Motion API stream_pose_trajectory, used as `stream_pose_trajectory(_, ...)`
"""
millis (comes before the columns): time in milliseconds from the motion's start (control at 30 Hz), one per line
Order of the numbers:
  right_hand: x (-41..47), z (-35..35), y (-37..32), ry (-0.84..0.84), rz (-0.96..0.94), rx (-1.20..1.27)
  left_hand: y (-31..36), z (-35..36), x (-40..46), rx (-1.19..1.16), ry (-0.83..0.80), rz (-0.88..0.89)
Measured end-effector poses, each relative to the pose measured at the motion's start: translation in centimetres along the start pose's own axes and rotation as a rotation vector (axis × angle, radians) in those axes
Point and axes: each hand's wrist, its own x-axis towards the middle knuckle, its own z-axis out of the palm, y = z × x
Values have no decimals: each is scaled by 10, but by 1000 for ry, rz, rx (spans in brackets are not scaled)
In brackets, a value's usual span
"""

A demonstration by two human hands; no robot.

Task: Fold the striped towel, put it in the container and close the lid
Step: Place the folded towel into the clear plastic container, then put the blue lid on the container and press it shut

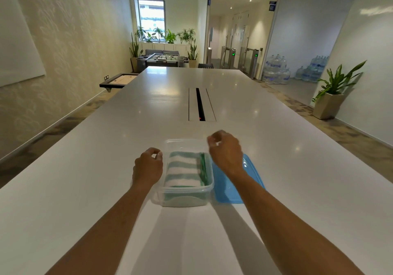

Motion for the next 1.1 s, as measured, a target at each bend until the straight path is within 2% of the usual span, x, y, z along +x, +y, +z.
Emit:
stream_pose_trajectory(67,-5,-17,29,93,76,-82,0,0,0,-4,-4,-4)
stream_pose_trajectory(133,-12,-29,57,93,163,-242,0,-1,-1,0,-7,-8)
stream_pose_trajectory(267,-37,-36,102,-131,373,-469,3,-2,-2,22,-8,-5)
stream_pose_trajectory(367,-49,-35,113,-223,406,-523,4,-3,-4,33,-9,-7)
stream_pose_trajectory(467,-47,-34,111,-207,433,-426,5,-5,-6,22,0,-29)
stream_pose_trajectory(567,-44,-37,105,-166,568,-209,5,-7,-5,5,-38,-62)
stream_pose_trajectory(700,-36,-54,90,-33,625,18,12,-20,-7,-43,-38,-133)
stream_pose_trajectory(800,-28,-74,62,80,504,43,33,-29,-14,6,59,-29)
stream_pose_trajectory(867,-27,-85,33,119,349,-5,56,-32,-23,-72,30,93)
stream_pose_trajectory(967,-33,-92,-12,161,119,-110,99,-29,-43,-323,-234,162)
stream_pose_trajectory(1033,-42,-89,-38,170,-62,-168,125,-28,-57,-528,-425,110)
stream_pose_trajectory(1100,-53,-80,-57,167,-252,-172,143,-27,-66,-681,-515,83)
